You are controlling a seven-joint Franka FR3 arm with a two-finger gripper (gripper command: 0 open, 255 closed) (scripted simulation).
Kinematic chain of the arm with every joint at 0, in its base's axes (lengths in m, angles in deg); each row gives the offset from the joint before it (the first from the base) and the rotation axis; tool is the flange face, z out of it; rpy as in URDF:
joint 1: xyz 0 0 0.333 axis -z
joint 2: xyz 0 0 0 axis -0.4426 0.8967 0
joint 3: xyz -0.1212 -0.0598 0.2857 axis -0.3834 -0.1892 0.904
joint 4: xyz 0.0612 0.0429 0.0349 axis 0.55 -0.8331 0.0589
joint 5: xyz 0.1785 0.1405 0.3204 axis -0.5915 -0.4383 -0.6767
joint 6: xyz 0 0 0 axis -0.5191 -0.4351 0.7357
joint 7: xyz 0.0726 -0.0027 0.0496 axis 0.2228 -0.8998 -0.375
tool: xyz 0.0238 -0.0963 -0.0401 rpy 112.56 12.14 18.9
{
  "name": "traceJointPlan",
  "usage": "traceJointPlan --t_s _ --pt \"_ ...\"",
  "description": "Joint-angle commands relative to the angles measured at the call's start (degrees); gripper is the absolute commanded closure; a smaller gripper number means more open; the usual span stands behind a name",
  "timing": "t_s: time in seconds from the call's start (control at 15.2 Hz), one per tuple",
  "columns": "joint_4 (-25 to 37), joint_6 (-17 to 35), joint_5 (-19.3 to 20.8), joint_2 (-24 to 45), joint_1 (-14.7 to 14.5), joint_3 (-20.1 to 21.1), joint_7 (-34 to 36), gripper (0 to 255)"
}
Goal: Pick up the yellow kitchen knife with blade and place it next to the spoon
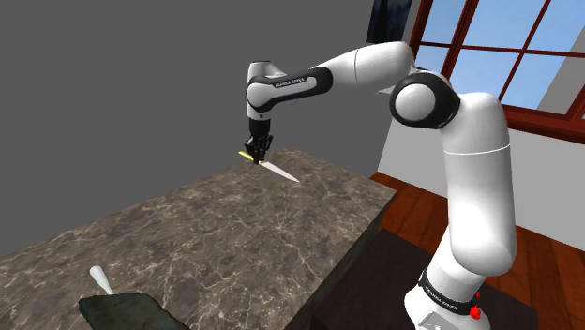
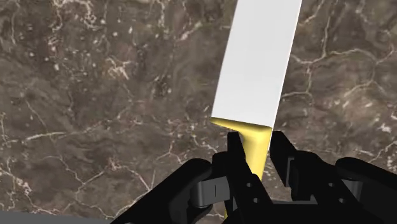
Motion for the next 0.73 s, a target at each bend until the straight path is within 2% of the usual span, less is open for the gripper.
traceJointPlan --t_s 0.0,0.66 --pt "-4.52 1.53 0.04 -3.04 -1.24 0.57 1.9 255" --pt "-21.44 6.92 -0.16 -14.81 -7.47 4.52 12.18 255"
